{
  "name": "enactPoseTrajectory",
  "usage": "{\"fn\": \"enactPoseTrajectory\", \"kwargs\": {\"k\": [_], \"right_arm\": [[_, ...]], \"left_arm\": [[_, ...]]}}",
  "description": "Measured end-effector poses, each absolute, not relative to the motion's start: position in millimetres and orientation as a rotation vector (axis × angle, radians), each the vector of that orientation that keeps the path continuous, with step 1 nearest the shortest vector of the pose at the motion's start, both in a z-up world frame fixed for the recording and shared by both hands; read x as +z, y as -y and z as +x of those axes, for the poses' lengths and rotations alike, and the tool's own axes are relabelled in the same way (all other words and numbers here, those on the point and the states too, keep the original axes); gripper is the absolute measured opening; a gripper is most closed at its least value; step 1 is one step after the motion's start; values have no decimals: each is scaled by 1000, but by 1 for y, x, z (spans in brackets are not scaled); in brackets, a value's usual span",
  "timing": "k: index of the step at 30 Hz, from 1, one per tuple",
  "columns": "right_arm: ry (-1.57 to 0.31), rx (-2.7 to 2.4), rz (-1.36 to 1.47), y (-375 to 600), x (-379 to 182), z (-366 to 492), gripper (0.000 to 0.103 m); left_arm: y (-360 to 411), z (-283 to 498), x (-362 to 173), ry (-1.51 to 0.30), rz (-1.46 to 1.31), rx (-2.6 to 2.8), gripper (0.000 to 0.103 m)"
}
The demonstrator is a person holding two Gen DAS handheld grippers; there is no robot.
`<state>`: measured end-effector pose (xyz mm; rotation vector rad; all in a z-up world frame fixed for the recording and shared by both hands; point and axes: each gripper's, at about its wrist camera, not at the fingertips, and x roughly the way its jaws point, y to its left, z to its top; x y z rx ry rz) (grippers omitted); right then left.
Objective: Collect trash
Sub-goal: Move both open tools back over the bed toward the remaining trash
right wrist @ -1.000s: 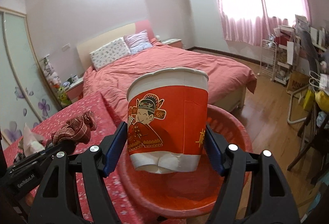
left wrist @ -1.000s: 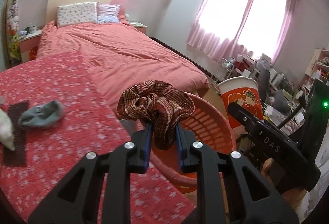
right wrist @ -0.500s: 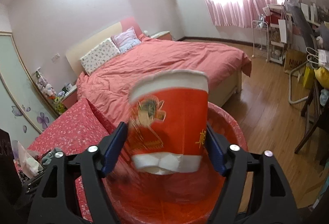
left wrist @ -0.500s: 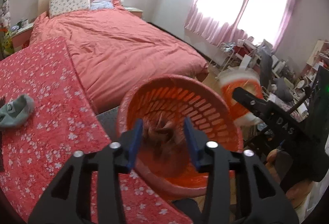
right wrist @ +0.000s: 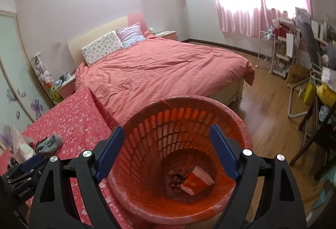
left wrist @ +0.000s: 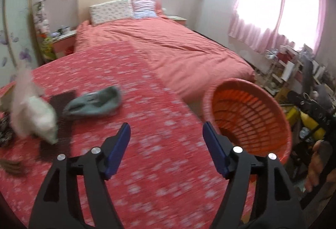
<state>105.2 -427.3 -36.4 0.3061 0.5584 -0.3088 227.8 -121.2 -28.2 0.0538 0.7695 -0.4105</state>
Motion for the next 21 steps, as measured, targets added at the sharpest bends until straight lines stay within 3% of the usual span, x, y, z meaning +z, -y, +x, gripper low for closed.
{"fn": "enactPoseTrajectory", "kwargs": {"k": [21], "right_arm": [[-659,-41,144,289,-45,129,83]], "left_arm": [[-92,200,-42,-822,-73,-27,71]]}}
